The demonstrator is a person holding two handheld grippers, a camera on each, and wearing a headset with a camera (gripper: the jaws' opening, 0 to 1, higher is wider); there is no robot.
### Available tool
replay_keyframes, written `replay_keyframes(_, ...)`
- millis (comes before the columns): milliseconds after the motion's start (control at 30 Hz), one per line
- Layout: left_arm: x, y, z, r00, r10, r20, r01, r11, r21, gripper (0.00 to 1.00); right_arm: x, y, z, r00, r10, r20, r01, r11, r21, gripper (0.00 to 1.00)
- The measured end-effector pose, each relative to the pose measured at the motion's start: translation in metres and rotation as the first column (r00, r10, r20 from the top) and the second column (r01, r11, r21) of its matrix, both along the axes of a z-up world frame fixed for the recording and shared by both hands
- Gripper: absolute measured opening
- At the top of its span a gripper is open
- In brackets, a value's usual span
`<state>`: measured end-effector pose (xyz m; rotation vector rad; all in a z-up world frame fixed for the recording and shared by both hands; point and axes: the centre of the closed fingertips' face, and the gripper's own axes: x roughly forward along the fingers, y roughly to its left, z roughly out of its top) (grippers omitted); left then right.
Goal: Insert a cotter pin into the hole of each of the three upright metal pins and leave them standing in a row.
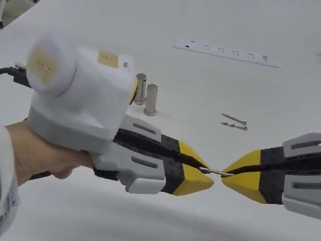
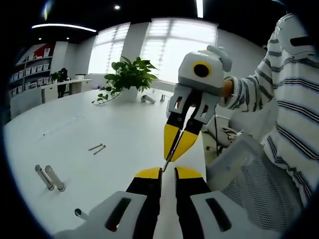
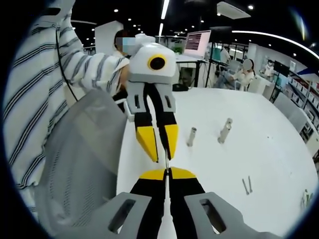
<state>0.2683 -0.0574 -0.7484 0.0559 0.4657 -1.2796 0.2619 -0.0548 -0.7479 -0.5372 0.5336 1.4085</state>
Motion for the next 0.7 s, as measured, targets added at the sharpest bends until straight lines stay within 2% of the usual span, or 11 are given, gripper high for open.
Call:
replay_keyframes(233, 0.005, 0.016, -0.007, 0.999, 0.049, -0.002, -0.049, 0.999, 0.023, 0.11, 0.007, 0.006, -0.007, 0.999, -0.042, -0.006, 0.042, 0.999, 0.005, 0.02)
replay_keyframes(433, 0.012, 0.041, -0.012, 0.993, 0.118, -0.002, -0.118, 0.992, 0.045, 0.12, 0.015, 0.014, -0.012, 0.998, -0.066, -0.002, 0.066, 0.998, -0.001, 0.02)
replay_keyframes(700, 0.023, 0.079, -0.024, 0.973, 0.231, 0.004, -0.23, 0.969, 0.092, 0.13, 0.029, 0.021, -0.018, 0.993, -0.117, -0.002, 0.117, 0.993, -0.01, 0.02)
